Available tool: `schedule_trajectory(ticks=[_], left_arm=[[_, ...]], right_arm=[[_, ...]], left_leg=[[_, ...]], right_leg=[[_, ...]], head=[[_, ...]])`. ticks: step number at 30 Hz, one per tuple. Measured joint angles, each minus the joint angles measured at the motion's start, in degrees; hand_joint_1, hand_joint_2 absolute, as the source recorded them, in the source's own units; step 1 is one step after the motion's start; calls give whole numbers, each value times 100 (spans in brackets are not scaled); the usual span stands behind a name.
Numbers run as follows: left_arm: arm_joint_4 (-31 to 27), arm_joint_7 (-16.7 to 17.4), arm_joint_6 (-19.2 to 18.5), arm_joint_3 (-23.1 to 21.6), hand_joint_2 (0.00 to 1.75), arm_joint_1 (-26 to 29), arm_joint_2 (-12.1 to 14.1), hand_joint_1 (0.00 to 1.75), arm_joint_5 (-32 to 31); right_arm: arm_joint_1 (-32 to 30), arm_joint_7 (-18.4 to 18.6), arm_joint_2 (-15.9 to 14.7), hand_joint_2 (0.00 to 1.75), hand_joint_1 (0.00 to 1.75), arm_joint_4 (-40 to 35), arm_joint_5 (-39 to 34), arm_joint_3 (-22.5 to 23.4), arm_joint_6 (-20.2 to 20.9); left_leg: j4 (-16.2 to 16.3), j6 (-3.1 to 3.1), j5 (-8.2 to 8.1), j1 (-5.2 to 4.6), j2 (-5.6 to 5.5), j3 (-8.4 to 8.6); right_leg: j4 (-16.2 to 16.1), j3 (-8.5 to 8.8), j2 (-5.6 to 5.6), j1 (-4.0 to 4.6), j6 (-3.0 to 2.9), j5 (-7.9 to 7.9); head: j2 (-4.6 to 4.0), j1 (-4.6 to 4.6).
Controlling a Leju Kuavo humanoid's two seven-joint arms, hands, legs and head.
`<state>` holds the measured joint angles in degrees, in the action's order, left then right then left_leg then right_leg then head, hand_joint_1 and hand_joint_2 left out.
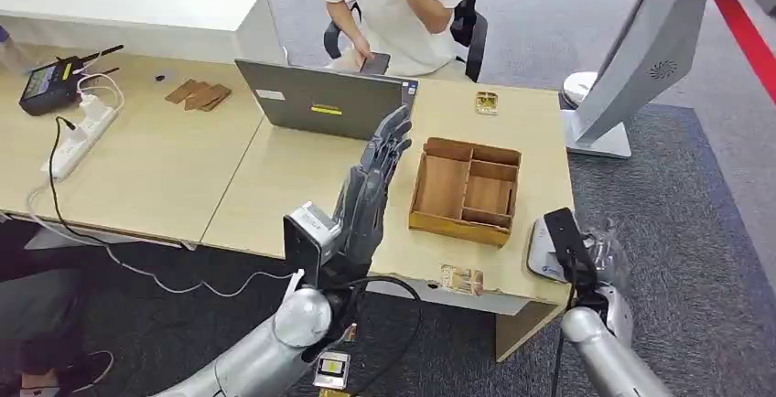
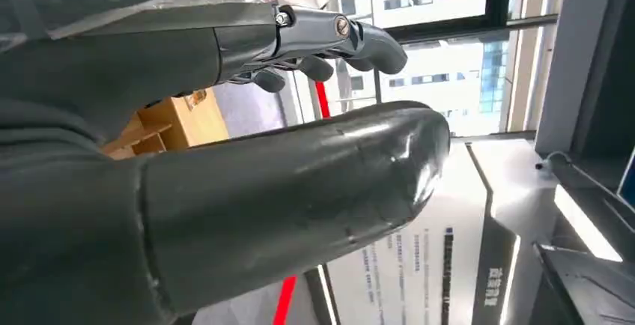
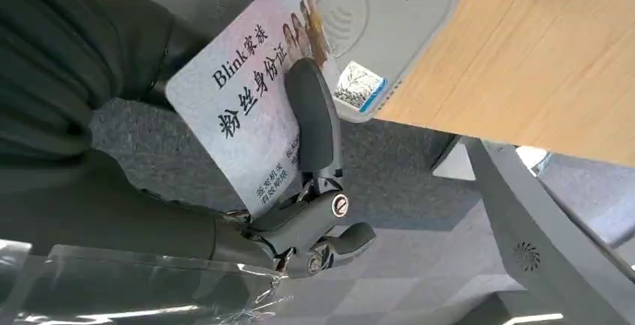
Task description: Pass the card to the sensor for recognition and then transmit it.
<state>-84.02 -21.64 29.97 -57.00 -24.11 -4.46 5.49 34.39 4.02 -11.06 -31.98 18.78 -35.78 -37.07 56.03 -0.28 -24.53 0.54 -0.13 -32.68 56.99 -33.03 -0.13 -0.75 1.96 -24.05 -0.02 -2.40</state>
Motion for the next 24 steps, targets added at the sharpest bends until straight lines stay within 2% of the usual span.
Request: schedule_trajectory(ticks=[12,24], left_arm=[[0,24,-35,-4,0,0,0,0,7],[0,41,-42,-7,0,0,4,0,17]], right_arm=[[0,-20,46,175,175,101,-9,0,4],[38,-212,127,175,175,151,-78,-11,-24]], left_leg=[[0,0,0,0,1,2],[0,0,0,0,1,1]], right_leg=[[0,2,0,0,0,1],[0,2,0,0,0,1]], head=[[0,0],[0,0]])
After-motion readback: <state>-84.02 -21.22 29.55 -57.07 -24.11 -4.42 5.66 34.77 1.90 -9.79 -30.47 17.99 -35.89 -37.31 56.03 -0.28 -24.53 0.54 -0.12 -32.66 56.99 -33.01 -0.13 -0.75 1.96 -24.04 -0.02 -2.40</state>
